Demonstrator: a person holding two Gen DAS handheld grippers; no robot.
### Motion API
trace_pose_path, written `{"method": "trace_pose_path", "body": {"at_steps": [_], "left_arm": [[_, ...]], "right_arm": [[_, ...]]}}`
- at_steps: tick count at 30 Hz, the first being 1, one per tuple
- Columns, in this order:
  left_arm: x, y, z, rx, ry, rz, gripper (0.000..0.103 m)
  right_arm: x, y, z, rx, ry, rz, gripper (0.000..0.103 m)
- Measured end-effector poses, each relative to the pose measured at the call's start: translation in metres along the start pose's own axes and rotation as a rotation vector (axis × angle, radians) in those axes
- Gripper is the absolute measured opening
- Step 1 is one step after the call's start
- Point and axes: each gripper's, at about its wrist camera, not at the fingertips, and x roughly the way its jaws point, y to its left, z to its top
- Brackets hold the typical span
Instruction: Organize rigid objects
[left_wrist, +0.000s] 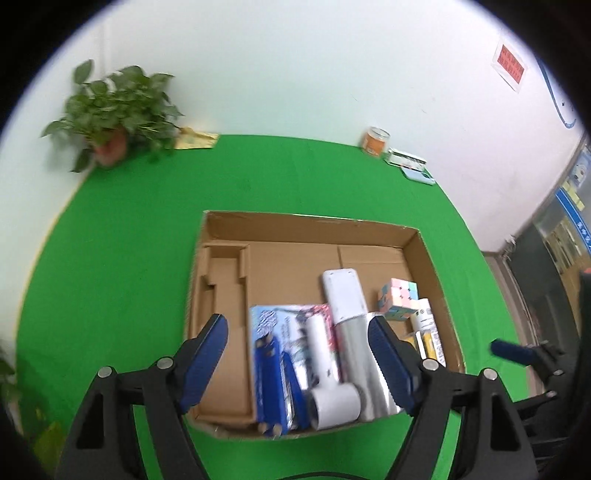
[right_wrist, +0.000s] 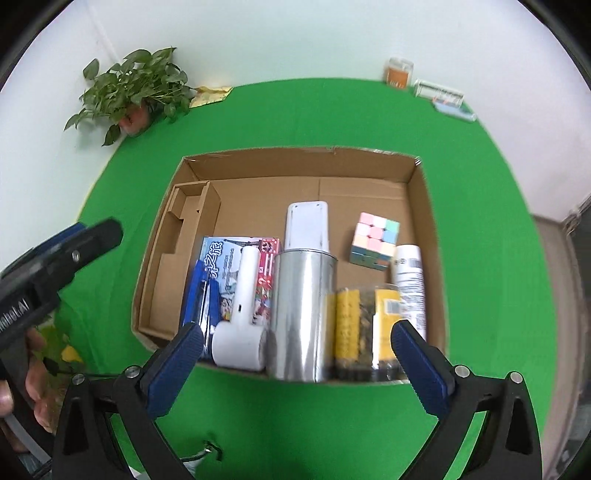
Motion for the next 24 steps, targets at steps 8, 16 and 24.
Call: {"method": "trace_pose_path", "body": {"at_steps": [8,16,24], "left_arm": [[-0.045,-0.016,-0.036,0.027,-0.075,0.126,0.078],[-0.074,-0.055,-0.049,0.064,-0.080,0.124,0.078],[-0.089,-0.084,-0.071,0.016,-0.013,0.161,0.082]], "right_arm": [[-0.059,0.008,-0.036,0.003,-0.049,-0.037,0.102],[-0.091,-0.014,-0.065,-0.020,-0.083,-0.041,0.102],[-0.118,-0.045,-0.100,-0.008,-0.112,0.024,0.102]]}}
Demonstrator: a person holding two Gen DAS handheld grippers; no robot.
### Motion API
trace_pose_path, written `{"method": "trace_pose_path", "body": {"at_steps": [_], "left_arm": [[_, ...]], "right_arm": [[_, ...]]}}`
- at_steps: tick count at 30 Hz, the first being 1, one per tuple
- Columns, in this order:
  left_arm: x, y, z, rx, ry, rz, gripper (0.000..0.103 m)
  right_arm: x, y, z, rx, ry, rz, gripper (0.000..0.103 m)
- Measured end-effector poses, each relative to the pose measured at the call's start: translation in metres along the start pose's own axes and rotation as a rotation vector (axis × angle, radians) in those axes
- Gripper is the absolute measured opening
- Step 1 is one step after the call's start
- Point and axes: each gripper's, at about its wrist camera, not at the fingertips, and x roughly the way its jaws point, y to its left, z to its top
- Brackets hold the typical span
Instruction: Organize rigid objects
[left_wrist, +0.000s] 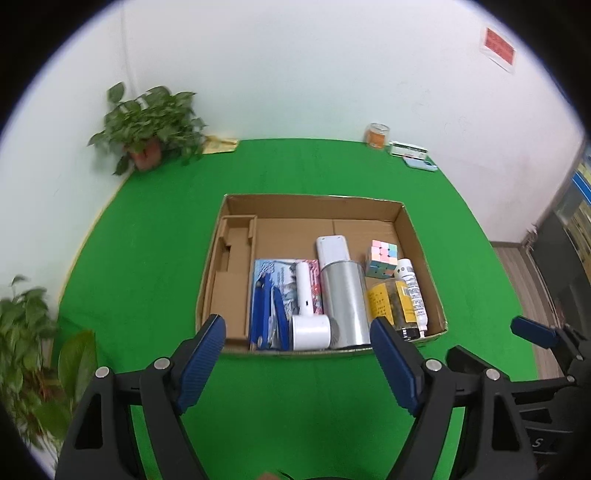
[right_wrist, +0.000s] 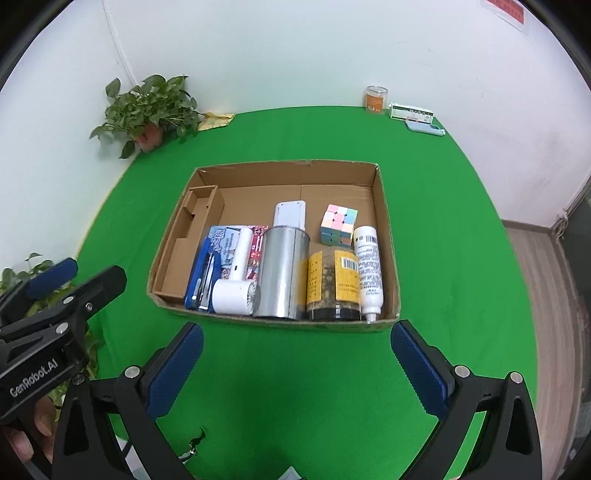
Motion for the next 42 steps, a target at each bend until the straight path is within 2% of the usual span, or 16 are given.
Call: {"method": "trace_pose_path", "body": {"at_steps": [5,12,17,26,30,42], "left_arm": [[-0.014,-0.009,-0.018,-0.021,0.004,0.069,0.083],[-0.034,-0.025,-0.031,-0.019,-0.028,0.093,0.086],[-0.032,-0.032,-0.031,-0.013,-0.024,0.091,0.086],[-0.020,-0.035,-0.024,0.020,-0.025,0.029,0.086],[-0.011,-0.030,-0.023,0.017,-0.007,0.006,0.086],[-0.001,-0.012,-0.031,0.007,0.029,0.003,0.086]], "right_arm": [[-0.013,-0.014,-0.020,-0.012,-0.008,0.007,0.102],[-0.026,-0.033,-0.034,-0.036,-0.011,0.018,0.102],[-0.033,-0.035,-0.035,-0.047,-0.027,0.008,0.102],[-0.036,-0.029,-0.030,-0.043,-0.054,-0.042,0.102],[-0.031,-0.027,-0.028,-0.031,-0.053,-0.067,0.102],[-0.004,-0.010,-0.026,-0.032,-0.015,-0.087,0.102]]}}
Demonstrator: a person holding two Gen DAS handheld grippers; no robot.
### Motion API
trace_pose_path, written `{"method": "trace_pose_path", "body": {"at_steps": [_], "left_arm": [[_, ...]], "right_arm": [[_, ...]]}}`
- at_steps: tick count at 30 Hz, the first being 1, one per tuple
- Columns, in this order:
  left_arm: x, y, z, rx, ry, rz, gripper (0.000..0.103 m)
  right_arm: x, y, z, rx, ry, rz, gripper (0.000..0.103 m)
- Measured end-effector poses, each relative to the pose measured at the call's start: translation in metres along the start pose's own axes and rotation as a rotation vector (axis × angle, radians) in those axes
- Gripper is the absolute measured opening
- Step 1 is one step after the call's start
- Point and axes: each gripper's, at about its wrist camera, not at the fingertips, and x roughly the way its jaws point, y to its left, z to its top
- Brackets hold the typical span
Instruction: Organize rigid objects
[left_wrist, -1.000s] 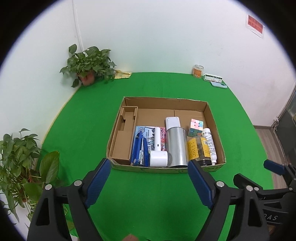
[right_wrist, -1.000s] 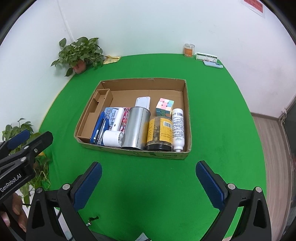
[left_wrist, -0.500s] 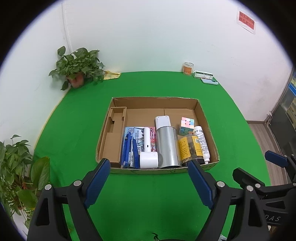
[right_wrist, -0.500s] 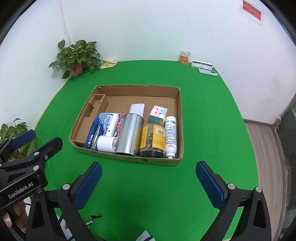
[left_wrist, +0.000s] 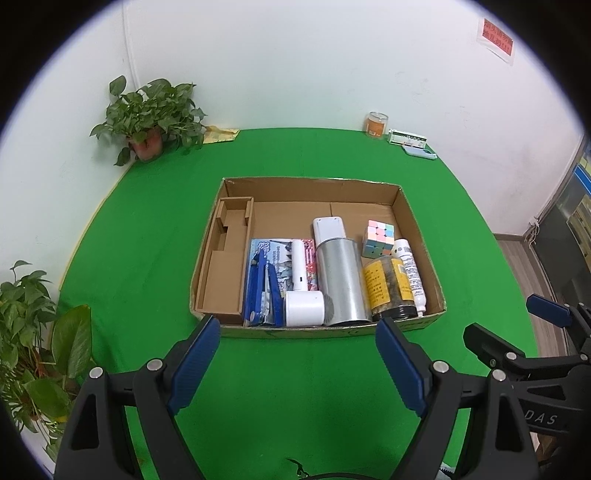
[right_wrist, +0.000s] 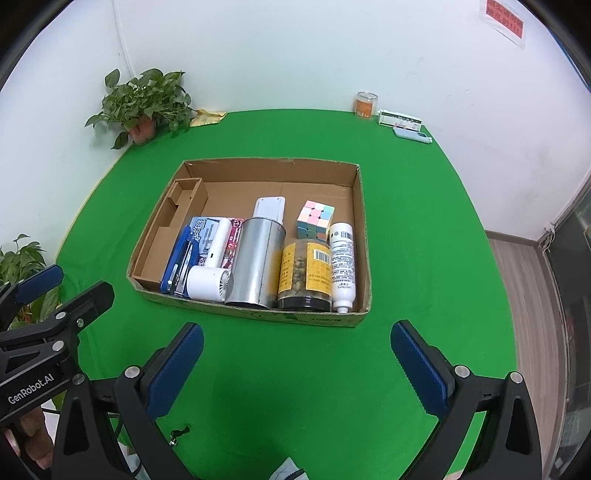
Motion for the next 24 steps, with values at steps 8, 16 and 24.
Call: {"method": "trace_pose_path", "body": {"at_steps": [8,16,24], "left_arm": [[0.003,0.001,-0.005,-0.015,0.012,-0.001,0.086],[0.002,-0.003,-0.004,-0.020,0.001,0.008,0.086],[0.009,-0.015,-0.003,0.006,0.018,0.001,0.086]], "right_arm": [[0.007,0.006,-0.002,-0.022,0.006,0.002,0.102],[0.010,-0.001,-0.005,-0.024,0.012,-0.002,0.102],[0.013,-0.008,-0.009,-0.010,0.017,-0.021,0.102]]}}
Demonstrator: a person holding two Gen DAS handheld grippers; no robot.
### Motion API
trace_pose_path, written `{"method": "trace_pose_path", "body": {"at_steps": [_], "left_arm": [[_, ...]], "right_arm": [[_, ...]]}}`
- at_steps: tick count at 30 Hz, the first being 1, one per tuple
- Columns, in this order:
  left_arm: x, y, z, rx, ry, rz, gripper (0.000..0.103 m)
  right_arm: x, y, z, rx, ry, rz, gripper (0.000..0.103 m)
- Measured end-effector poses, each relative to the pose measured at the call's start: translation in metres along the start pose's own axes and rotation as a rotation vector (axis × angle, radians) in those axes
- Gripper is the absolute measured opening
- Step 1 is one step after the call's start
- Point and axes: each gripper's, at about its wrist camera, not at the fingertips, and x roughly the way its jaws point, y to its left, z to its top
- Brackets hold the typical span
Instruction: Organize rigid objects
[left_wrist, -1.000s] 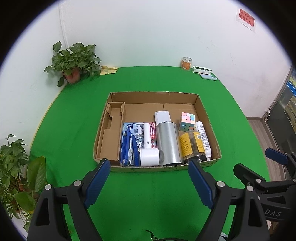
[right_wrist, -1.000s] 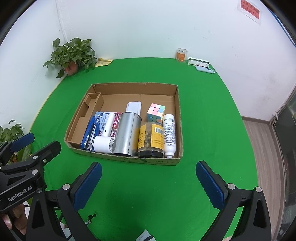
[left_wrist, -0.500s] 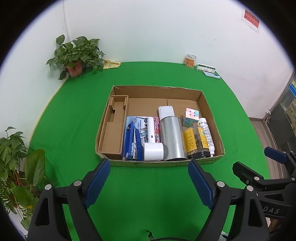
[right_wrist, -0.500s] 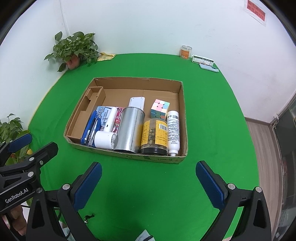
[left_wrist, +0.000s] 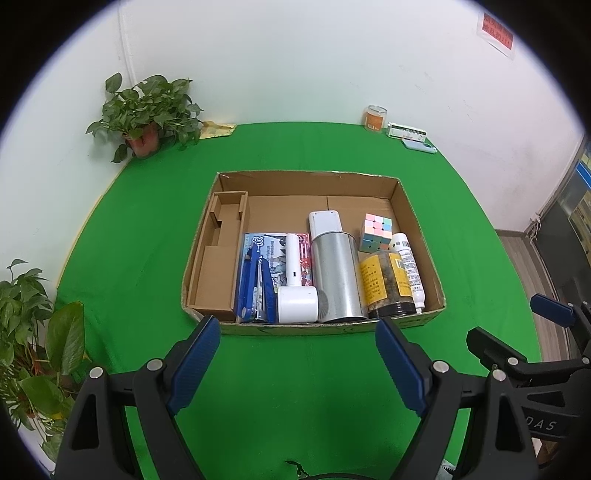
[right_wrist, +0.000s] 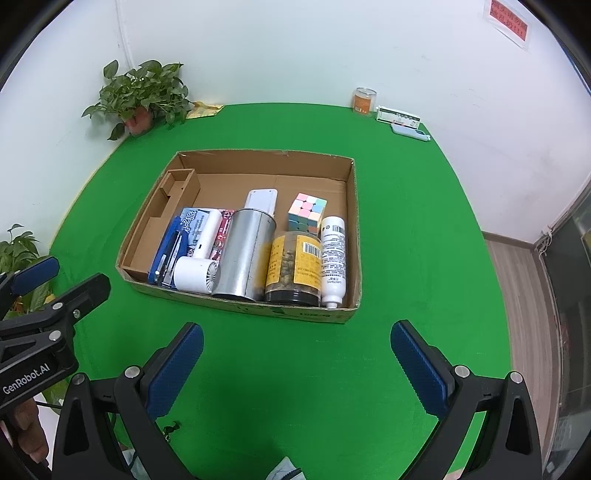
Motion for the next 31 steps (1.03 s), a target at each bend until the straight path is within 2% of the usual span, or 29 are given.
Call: {"method": "trace_pose_path", "body": {"at_steps": [5,8,16,22,24,31], "left_arm": [[0.002,0.000,0.002,0.003,0.002,-0.011,0.086],[0.005,0.000,0.003,0.003,0.008,-0.010,0.086],[0.006,0.001,0.005,0.003,0.006,-0.014,0.086],[0.006,0.004,0.007,-0.019,0.000,-0.023,0.086],[0.001,0.006,0.006,-0.033,-0.033,-0.025,0.088],[0.004,0.007,0.005,-0.046,-0.018,0.010,0.089]], "right_arm": [[-0.002,-0.004,0.001,0.017,-0.002,0.031,0.102],[-0.005,0.001,0.001,-0.007,-0.022,0.004,0.102],[-0.004,0.007,-0.001,-0.010,-0.014,0.006,0.102],[-0.002,0.014,-0.003,-0.025,-0.011,-0.036,0.102],[-0.001,0.013,-0.003,-0.025,-0.010,-0.055,0.102],[0.000,0.009,-0.006,-0.001,-0.013,-0.028,0.102]]}}
